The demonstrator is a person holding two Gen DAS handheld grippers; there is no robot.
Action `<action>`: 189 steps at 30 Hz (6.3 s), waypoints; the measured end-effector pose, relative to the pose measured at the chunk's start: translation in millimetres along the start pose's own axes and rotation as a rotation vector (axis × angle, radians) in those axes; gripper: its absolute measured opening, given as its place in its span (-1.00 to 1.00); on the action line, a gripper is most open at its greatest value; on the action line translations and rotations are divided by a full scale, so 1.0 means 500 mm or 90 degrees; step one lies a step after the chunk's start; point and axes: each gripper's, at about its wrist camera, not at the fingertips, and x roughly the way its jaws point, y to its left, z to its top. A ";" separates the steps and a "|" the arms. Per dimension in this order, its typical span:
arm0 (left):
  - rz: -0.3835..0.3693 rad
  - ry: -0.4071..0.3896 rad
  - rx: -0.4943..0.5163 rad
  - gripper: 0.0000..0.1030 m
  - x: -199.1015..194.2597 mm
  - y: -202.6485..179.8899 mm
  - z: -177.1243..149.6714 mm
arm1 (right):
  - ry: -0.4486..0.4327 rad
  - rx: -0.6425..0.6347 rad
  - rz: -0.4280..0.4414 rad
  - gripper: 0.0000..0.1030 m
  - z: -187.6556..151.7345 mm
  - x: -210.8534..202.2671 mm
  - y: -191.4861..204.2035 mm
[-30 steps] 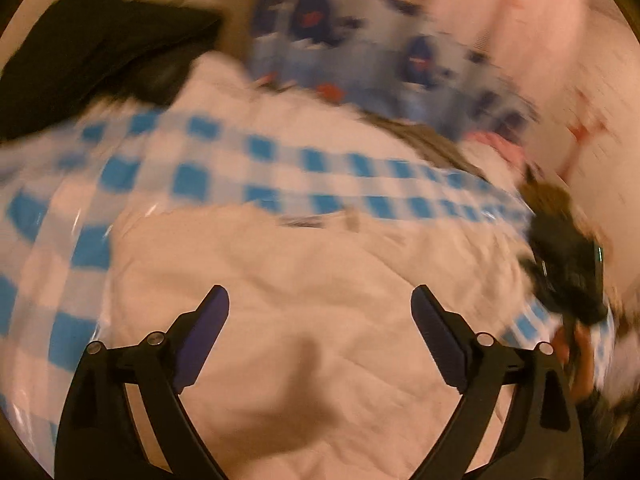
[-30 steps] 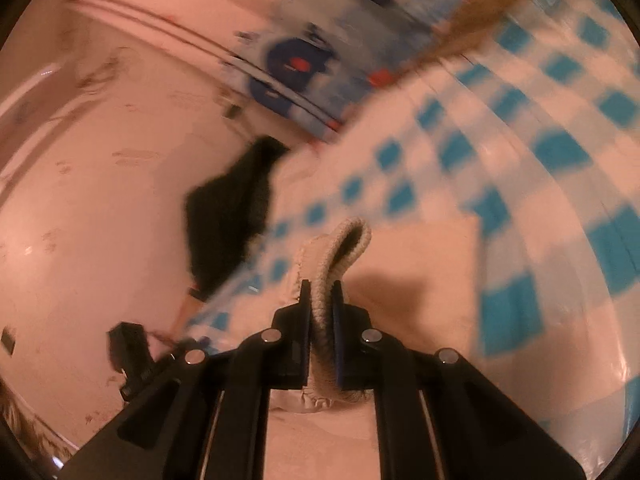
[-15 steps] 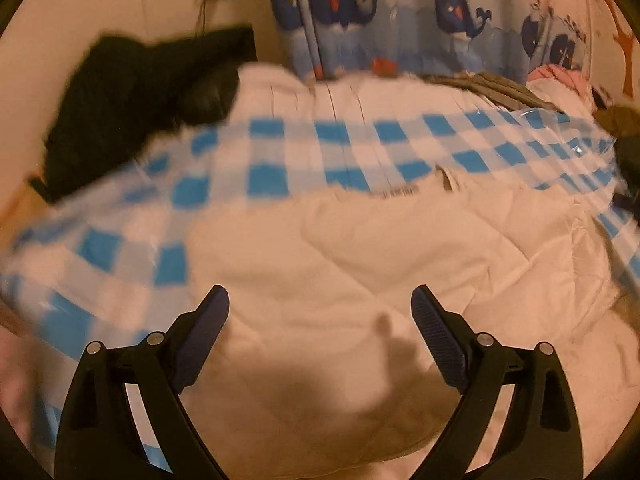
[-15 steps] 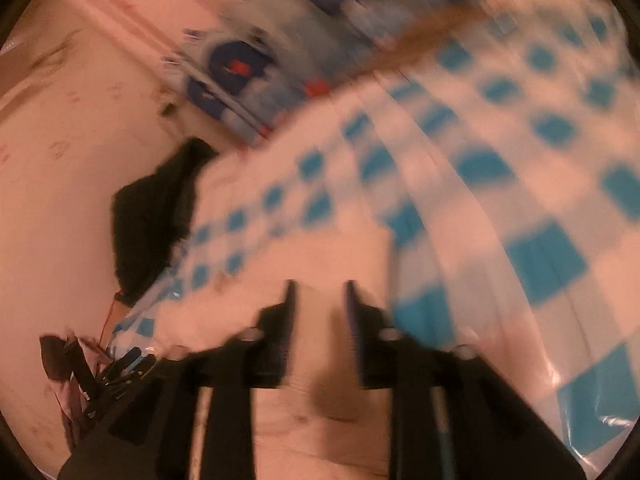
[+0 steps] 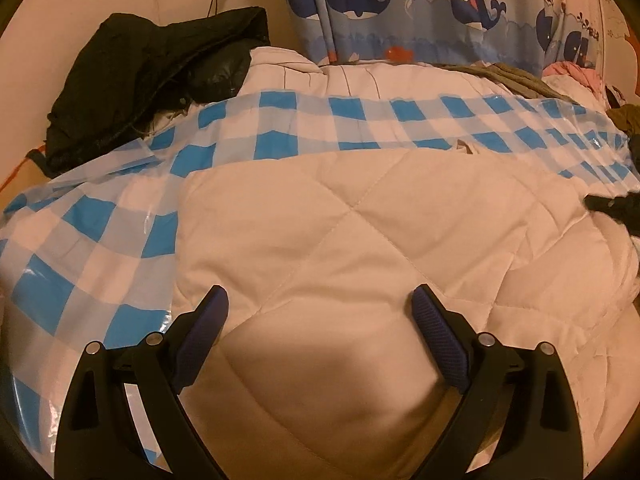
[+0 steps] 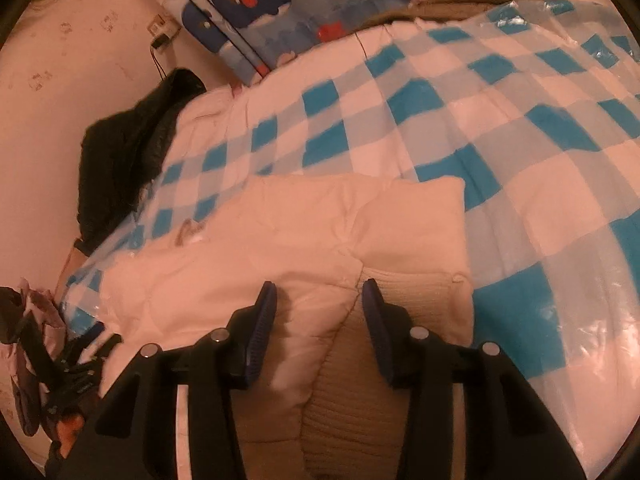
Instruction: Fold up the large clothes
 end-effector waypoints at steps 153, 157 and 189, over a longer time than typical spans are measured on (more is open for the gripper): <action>-0.316 0.296 -0.368 -0.73 -0.459 0.328 -0.566 | 0.261 0.236 0.304 -0.65 -0.548 -0.541 -0.060; -0.339 0.232 -0.361 -0.78 -0.524 0.328 -0.516 | 0.200 0.227 0.338 -0.71 -0.513 -0.587 -0.042; -0.351 0.269 -0.365 -0.09 -0.521 0.351 -0.570 | 0.223 0.288 0.249 0.23 -0.535 -0.585 -0.152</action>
